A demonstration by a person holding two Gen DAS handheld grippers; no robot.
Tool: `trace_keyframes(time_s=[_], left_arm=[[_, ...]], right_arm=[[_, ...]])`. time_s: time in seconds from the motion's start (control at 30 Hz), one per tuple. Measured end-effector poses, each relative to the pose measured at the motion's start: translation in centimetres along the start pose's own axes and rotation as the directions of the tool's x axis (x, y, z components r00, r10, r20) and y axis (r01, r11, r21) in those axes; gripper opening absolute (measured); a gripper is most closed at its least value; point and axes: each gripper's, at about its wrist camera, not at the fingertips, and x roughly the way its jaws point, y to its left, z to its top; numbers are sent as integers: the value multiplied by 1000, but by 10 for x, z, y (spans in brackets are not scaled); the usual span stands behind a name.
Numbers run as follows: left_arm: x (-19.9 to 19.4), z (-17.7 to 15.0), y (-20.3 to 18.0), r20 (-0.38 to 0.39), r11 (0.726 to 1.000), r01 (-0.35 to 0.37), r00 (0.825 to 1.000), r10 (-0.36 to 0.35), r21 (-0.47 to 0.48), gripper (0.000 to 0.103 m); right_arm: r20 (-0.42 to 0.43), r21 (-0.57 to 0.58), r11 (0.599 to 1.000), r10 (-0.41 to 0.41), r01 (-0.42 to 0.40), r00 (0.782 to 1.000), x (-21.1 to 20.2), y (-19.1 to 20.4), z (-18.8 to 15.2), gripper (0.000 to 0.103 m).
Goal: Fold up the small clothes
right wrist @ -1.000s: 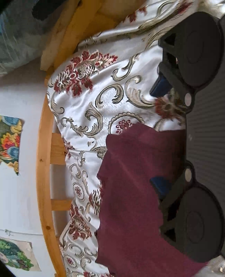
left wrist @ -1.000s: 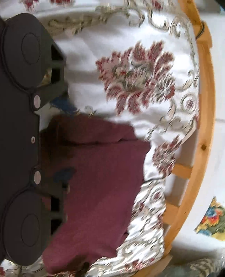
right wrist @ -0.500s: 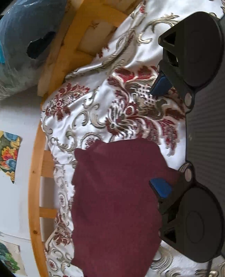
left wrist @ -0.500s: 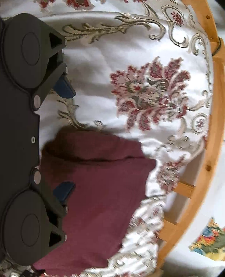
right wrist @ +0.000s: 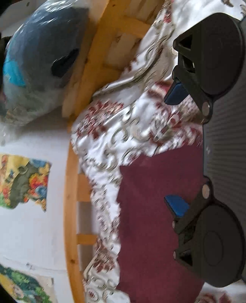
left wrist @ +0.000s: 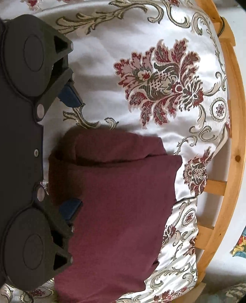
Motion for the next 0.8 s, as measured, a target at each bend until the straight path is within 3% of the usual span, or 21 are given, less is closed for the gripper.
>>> trace_keyframes(time_s=[0.23,0.4,0.5,0.8], left_arm=[[7,2,7,-32,999,16,999,-18,-47,102],[10,3,14,-47,995,7,999,-12,-99,102],[10,4,15,-49,994,18,999,-23,-109,102],[7,8,22,2,982,119,993,-120,-149,102]], right_arm=[[-15,-104,975,194,-195,981,8,64,10,103],[-16,-217,940,265,-262,964,8,107,2,103],[-1,-256,930,274,-265,962,5,122,0,103],[-46,-297,933,200,-204,979,11,135,-26,103]])
